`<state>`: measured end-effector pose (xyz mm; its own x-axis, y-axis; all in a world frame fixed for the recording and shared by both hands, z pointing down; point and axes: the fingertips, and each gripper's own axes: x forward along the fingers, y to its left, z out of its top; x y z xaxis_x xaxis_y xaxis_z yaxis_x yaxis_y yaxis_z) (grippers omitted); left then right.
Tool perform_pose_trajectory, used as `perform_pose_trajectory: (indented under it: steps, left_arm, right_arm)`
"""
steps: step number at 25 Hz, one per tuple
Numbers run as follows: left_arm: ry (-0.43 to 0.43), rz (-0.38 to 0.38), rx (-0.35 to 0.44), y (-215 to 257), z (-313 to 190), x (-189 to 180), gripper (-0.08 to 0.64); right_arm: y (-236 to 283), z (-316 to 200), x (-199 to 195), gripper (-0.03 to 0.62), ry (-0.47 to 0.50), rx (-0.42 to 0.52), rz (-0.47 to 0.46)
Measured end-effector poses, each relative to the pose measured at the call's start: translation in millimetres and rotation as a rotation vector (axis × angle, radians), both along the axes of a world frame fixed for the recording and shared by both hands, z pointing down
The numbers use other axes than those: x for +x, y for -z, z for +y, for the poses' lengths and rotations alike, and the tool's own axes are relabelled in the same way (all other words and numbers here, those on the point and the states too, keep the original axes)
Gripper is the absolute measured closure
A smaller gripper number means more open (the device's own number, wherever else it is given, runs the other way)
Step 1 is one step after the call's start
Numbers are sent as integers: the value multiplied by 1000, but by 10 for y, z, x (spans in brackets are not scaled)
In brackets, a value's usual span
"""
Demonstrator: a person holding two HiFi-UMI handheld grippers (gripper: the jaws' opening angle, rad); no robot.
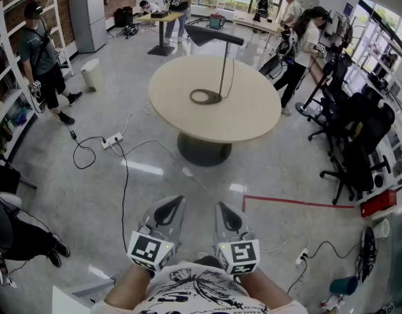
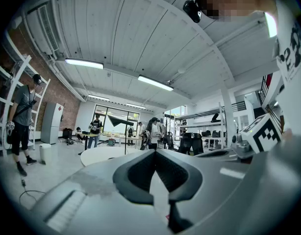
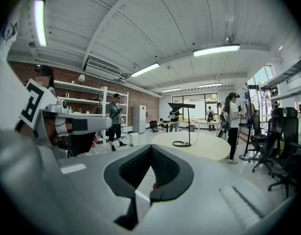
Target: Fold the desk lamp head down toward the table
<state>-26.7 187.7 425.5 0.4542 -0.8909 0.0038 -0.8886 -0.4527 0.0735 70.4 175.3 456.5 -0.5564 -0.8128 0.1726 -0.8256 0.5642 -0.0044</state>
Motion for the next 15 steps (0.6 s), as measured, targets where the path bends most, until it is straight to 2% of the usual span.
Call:
perform_pose_trajectory:
  steps: [15]
  left_arm:
    - [11, -7, -1, -76, -107, -44, 554]
  right_arm:
    - [-38, -129, -44, 584, 6, -6, -6]
